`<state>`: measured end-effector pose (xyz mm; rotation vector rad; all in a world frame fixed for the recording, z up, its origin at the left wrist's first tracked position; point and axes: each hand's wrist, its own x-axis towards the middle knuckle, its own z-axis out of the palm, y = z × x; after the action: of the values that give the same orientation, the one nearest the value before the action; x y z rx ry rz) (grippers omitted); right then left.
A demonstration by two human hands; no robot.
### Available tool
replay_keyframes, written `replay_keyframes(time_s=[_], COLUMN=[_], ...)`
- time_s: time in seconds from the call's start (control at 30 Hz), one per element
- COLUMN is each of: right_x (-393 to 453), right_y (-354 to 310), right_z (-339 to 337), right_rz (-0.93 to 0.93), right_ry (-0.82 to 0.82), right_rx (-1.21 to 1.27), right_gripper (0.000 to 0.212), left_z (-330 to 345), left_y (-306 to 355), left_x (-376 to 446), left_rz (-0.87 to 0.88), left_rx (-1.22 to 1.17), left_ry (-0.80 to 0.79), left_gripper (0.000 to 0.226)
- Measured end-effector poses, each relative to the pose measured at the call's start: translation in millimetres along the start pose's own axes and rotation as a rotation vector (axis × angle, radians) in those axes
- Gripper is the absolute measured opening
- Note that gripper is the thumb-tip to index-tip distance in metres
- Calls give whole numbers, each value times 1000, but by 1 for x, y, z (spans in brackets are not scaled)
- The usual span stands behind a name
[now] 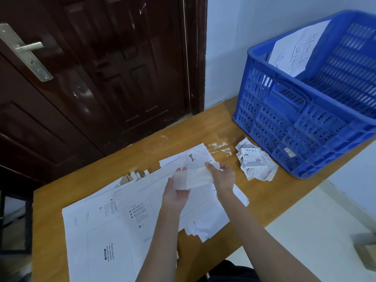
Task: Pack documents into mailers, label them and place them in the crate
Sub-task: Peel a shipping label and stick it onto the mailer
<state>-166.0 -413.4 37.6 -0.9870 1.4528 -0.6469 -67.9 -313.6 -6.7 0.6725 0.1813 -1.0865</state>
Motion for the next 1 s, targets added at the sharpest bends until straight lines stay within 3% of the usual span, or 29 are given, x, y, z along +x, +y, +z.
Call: replay_keyframes(time_s=[0.07,0.17,0.5,0.63,0.73,0.8,0.9,1.0], right_x=[2,7,26,38,44,44,44,44], right_y=[0,2,-10,-12,-9,-9,-8,0], right_z=[-4,-13,-60,-91,-108,-116,-128,-139], right_rz=[0,-1,41,112,140,146,135,148], right_ry=[32,84,259,346,327,310,269,215], right_rx=[10,36,193,313,341,335,283,226], right_gripper=[37,34,38,37,37,38,40,36], left_z=[6,18,63,75,90,108,128,141], left_y=[-2,-10,-44,-46,-60,-71,-86,-97], left_x=[-3,-1,20,30,36,39,44,45], left_rz=[-48,-98,-156,-139,-200,-206,-165,-191], left_rx=[44,57,-5,170,445,566,684,800], left_ry=[66,278,438,423,399,483,489,171], left_gripper=[86,32,14,7,51,65,61,50])
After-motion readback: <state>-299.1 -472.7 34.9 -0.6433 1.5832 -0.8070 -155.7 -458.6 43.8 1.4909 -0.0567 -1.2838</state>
